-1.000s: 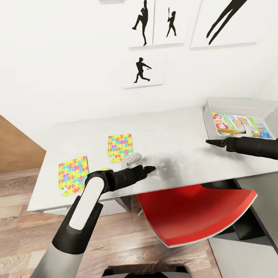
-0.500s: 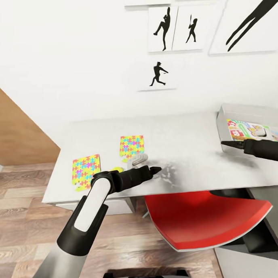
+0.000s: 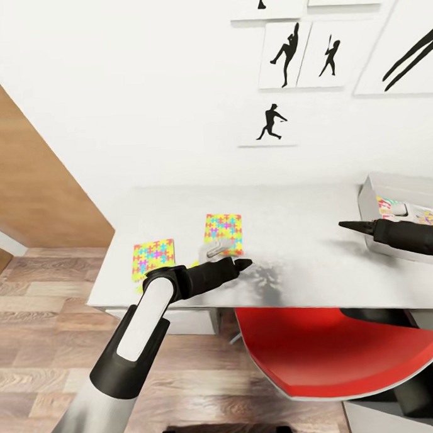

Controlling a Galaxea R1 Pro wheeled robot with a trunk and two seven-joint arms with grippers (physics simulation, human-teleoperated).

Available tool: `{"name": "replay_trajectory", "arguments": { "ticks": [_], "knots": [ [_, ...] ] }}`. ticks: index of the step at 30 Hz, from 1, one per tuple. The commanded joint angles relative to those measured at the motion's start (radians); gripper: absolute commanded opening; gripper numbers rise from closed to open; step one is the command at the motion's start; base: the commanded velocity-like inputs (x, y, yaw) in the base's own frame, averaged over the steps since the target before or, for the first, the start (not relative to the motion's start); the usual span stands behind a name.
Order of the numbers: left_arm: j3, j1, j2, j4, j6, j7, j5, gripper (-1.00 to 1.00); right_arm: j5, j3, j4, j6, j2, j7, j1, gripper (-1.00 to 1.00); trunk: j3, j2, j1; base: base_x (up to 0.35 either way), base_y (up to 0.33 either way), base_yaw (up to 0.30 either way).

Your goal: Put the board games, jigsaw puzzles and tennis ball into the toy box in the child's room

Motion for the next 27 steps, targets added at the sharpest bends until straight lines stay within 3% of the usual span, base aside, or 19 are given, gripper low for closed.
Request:
{"name": "replay_trajectory", "arguments": {
  "ticks": [1, 27],
  "knots": [
    [0.000, -0.001, 0.000, -0.001, 0.001, 0.010, 0.010, 1.00, 0.010, -0.001, 0.000, 0.004, 0.000, 0.010, -0.001, 1.00, 0.000, -0.002, 0.001, 0.000, 0.000, 0.184],
    [-0.001, -0.001, -0.002, 0.014, -0.003, 0.011, 0.009, 1.00, 0.014, -0.006, 0.000, 0.004, 0.026, -0.043, -0.004, 1.00, 0.037, -0.002, 0.001, 0.000, 0.000, 0.190]
  ]
}}
